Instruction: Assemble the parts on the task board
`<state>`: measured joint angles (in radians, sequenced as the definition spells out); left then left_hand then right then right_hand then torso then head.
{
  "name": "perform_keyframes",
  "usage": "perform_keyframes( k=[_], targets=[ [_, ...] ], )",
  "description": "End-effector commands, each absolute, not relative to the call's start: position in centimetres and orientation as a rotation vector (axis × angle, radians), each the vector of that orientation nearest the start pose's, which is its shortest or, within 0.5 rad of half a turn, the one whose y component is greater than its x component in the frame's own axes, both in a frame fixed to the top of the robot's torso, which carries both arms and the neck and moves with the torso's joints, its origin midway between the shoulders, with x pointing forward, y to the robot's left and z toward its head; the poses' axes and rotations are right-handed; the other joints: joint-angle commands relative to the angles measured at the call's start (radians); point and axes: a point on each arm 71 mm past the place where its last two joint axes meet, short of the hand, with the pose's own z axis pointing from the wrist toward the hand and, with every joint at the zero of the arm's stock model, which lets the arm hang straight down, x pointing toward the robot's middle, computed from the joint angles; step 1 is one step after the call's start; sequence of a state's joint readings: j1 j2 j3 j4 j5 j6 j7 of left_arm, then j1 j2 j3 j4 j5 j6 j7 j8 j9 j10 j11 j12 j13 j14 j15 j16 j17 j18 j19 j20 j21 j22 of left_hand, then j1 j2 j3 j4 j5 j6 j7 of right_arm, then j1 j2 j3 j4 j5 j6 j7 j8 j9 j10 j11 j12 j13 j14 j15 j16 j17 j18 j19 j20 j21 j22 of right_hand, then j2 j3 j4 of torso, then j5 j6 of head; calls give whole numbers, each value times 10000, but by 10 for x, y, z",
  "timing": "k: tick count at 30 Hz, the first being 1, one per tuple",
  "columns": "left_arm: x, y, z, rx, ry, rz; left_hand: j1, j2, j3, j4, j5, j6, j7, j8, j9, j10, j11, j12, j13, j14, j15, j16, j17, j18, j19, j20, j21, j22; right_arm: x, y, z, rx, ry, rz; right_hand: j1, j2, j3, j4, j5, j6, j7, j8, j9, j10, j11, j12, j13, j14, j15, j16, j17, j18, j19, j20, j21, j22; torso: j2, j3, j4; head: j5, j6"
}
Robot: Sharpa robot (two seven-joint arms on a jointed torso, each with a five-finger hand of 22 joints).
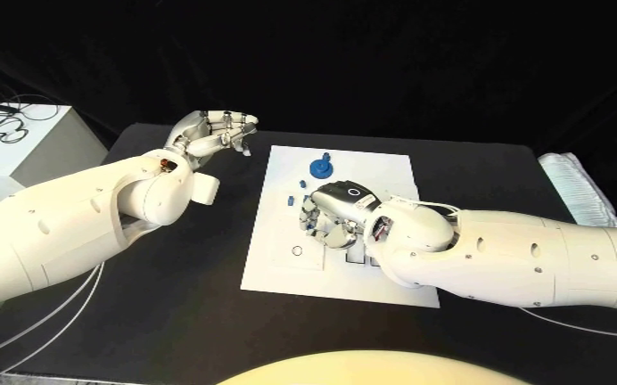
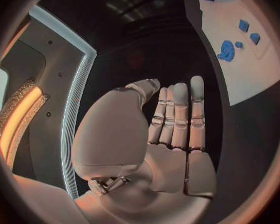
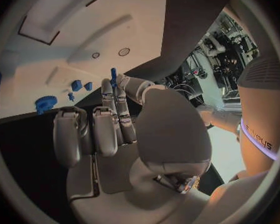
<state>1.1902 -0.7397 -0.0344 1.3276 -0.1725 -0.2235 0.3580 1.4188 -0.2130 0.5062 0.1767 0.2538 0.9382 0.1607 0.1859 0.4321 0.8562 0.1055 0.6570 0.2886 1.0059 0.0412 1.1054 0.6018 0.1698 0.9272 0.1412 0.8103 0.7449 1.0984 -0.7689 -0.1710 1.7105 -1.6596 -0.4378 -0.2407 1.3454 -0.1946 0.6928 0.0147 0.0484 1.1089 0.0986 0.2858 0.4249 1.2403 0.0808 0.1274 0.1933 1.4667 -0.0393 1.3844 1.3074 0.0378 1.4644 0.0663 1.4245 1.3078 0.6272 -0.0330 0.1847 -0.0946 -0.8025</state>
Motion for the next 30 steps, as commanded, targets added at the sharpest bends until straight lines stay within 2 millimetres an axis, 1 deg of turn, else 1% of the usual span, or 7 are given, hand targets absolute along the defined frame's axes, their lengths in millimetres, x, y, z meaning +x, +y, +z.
perform_keyframes(
  k=[1,3,8,18,21,25,30],
  targets=[
    [519,205,-192,-9291,15059,-15096,41,98,-34,1,9,-40,59,-42,-5,51,25,-63,-12,-58,20,-57,-13,134,92,-5,-51,-9,397,-115,-246,-3630,16625,7556,56,140,85,-140,27,-55,49,59,8,560,-468,19,13,553,-34,-52,48,-99,725,-78,-43,2222,29,5,4,113,-118],
    [519,205,-192,-9280,15064,-15101,41,98,-34,1,9,-40,59,-42,-5,51,25,-63,-12,-58,20,-57,-13,134,92,-5,-51,-9,397,-115,-247,-3653,16635,7522,56,140,85,-140,27,-55,49,59,8,560,-468,19,13,553,-34,-52,48,-99,725,-78,-43,2222,41,-3,13,128,-148],
    [517,204,-191,-9246,15089,-15131,41,98,-34,1,9,-40,59,-42,-5,51,25,-63,-12,-58,20,-57,-13,134,92,-5,-51,-9,399,-118,-249,-3726,16609,7315,56,140,85,-140,27,-55,49,59,8,560,-468,19,13,553,-34,-52,48,-99,725,-78,-43,2222,36,3,12,225,-268],
    [515,204,-190,-9189,15120,-15153,38,106,-53,12,9,-49,59,-47,-8,38,30,-83,-29,-65,25,-75,-16,132,88,-1,-65,-16,400,-120,-250,-3792,16521,7156,56,140,85,-140,27,-55,49,59,8,560,-468,19,13,553,-34,-52,48,-99,725,-78,-43,2222,39,8,8,267,-344],
    [515,204,-190,-9171,15124,-15155,38,106,-53,12,9,-49,59,-47,-8,38,30,-83,-29,-65,25,-75,-16,132,88,-1,-65,-16,401,-121,-252,-3779,16511,7109,48,146,95,-163,27,-68,60,58,21,559,-459,1,9,558,-27,-35,67,-105,732,-77,-13,2232,42,15,9,308,-398],
    [514,205,-189,-9143,15131,-15153,38,106,-53,12,9,-49,59,-47,-8,38,30,-83,-29,-65,25,-75,-16,132,88,-1,-65,-16,402,-122,-253,-3773,16466,7063,48,146,95,-163,27,-68,60,58,21,559,-459,1,9,558,-27,-35,67,-105,732,-77,-13,2232,39,20,5,345,-422],
    [514,205,-189,-9113,15139,-15157,38,106,-53,12,9,-49,59,-47,-8,38,30,-83,-29,-65,25,-75,-16,132,88,-1,-65,-16,403,-123,-255,-3770,16464,6984,48,146,95,-163,27,-68,60,58,21,559,-459,1,9,558,-27,-35,67,-105,732,-77,-13,2232,39,11,10,386,-456]
  ],
)
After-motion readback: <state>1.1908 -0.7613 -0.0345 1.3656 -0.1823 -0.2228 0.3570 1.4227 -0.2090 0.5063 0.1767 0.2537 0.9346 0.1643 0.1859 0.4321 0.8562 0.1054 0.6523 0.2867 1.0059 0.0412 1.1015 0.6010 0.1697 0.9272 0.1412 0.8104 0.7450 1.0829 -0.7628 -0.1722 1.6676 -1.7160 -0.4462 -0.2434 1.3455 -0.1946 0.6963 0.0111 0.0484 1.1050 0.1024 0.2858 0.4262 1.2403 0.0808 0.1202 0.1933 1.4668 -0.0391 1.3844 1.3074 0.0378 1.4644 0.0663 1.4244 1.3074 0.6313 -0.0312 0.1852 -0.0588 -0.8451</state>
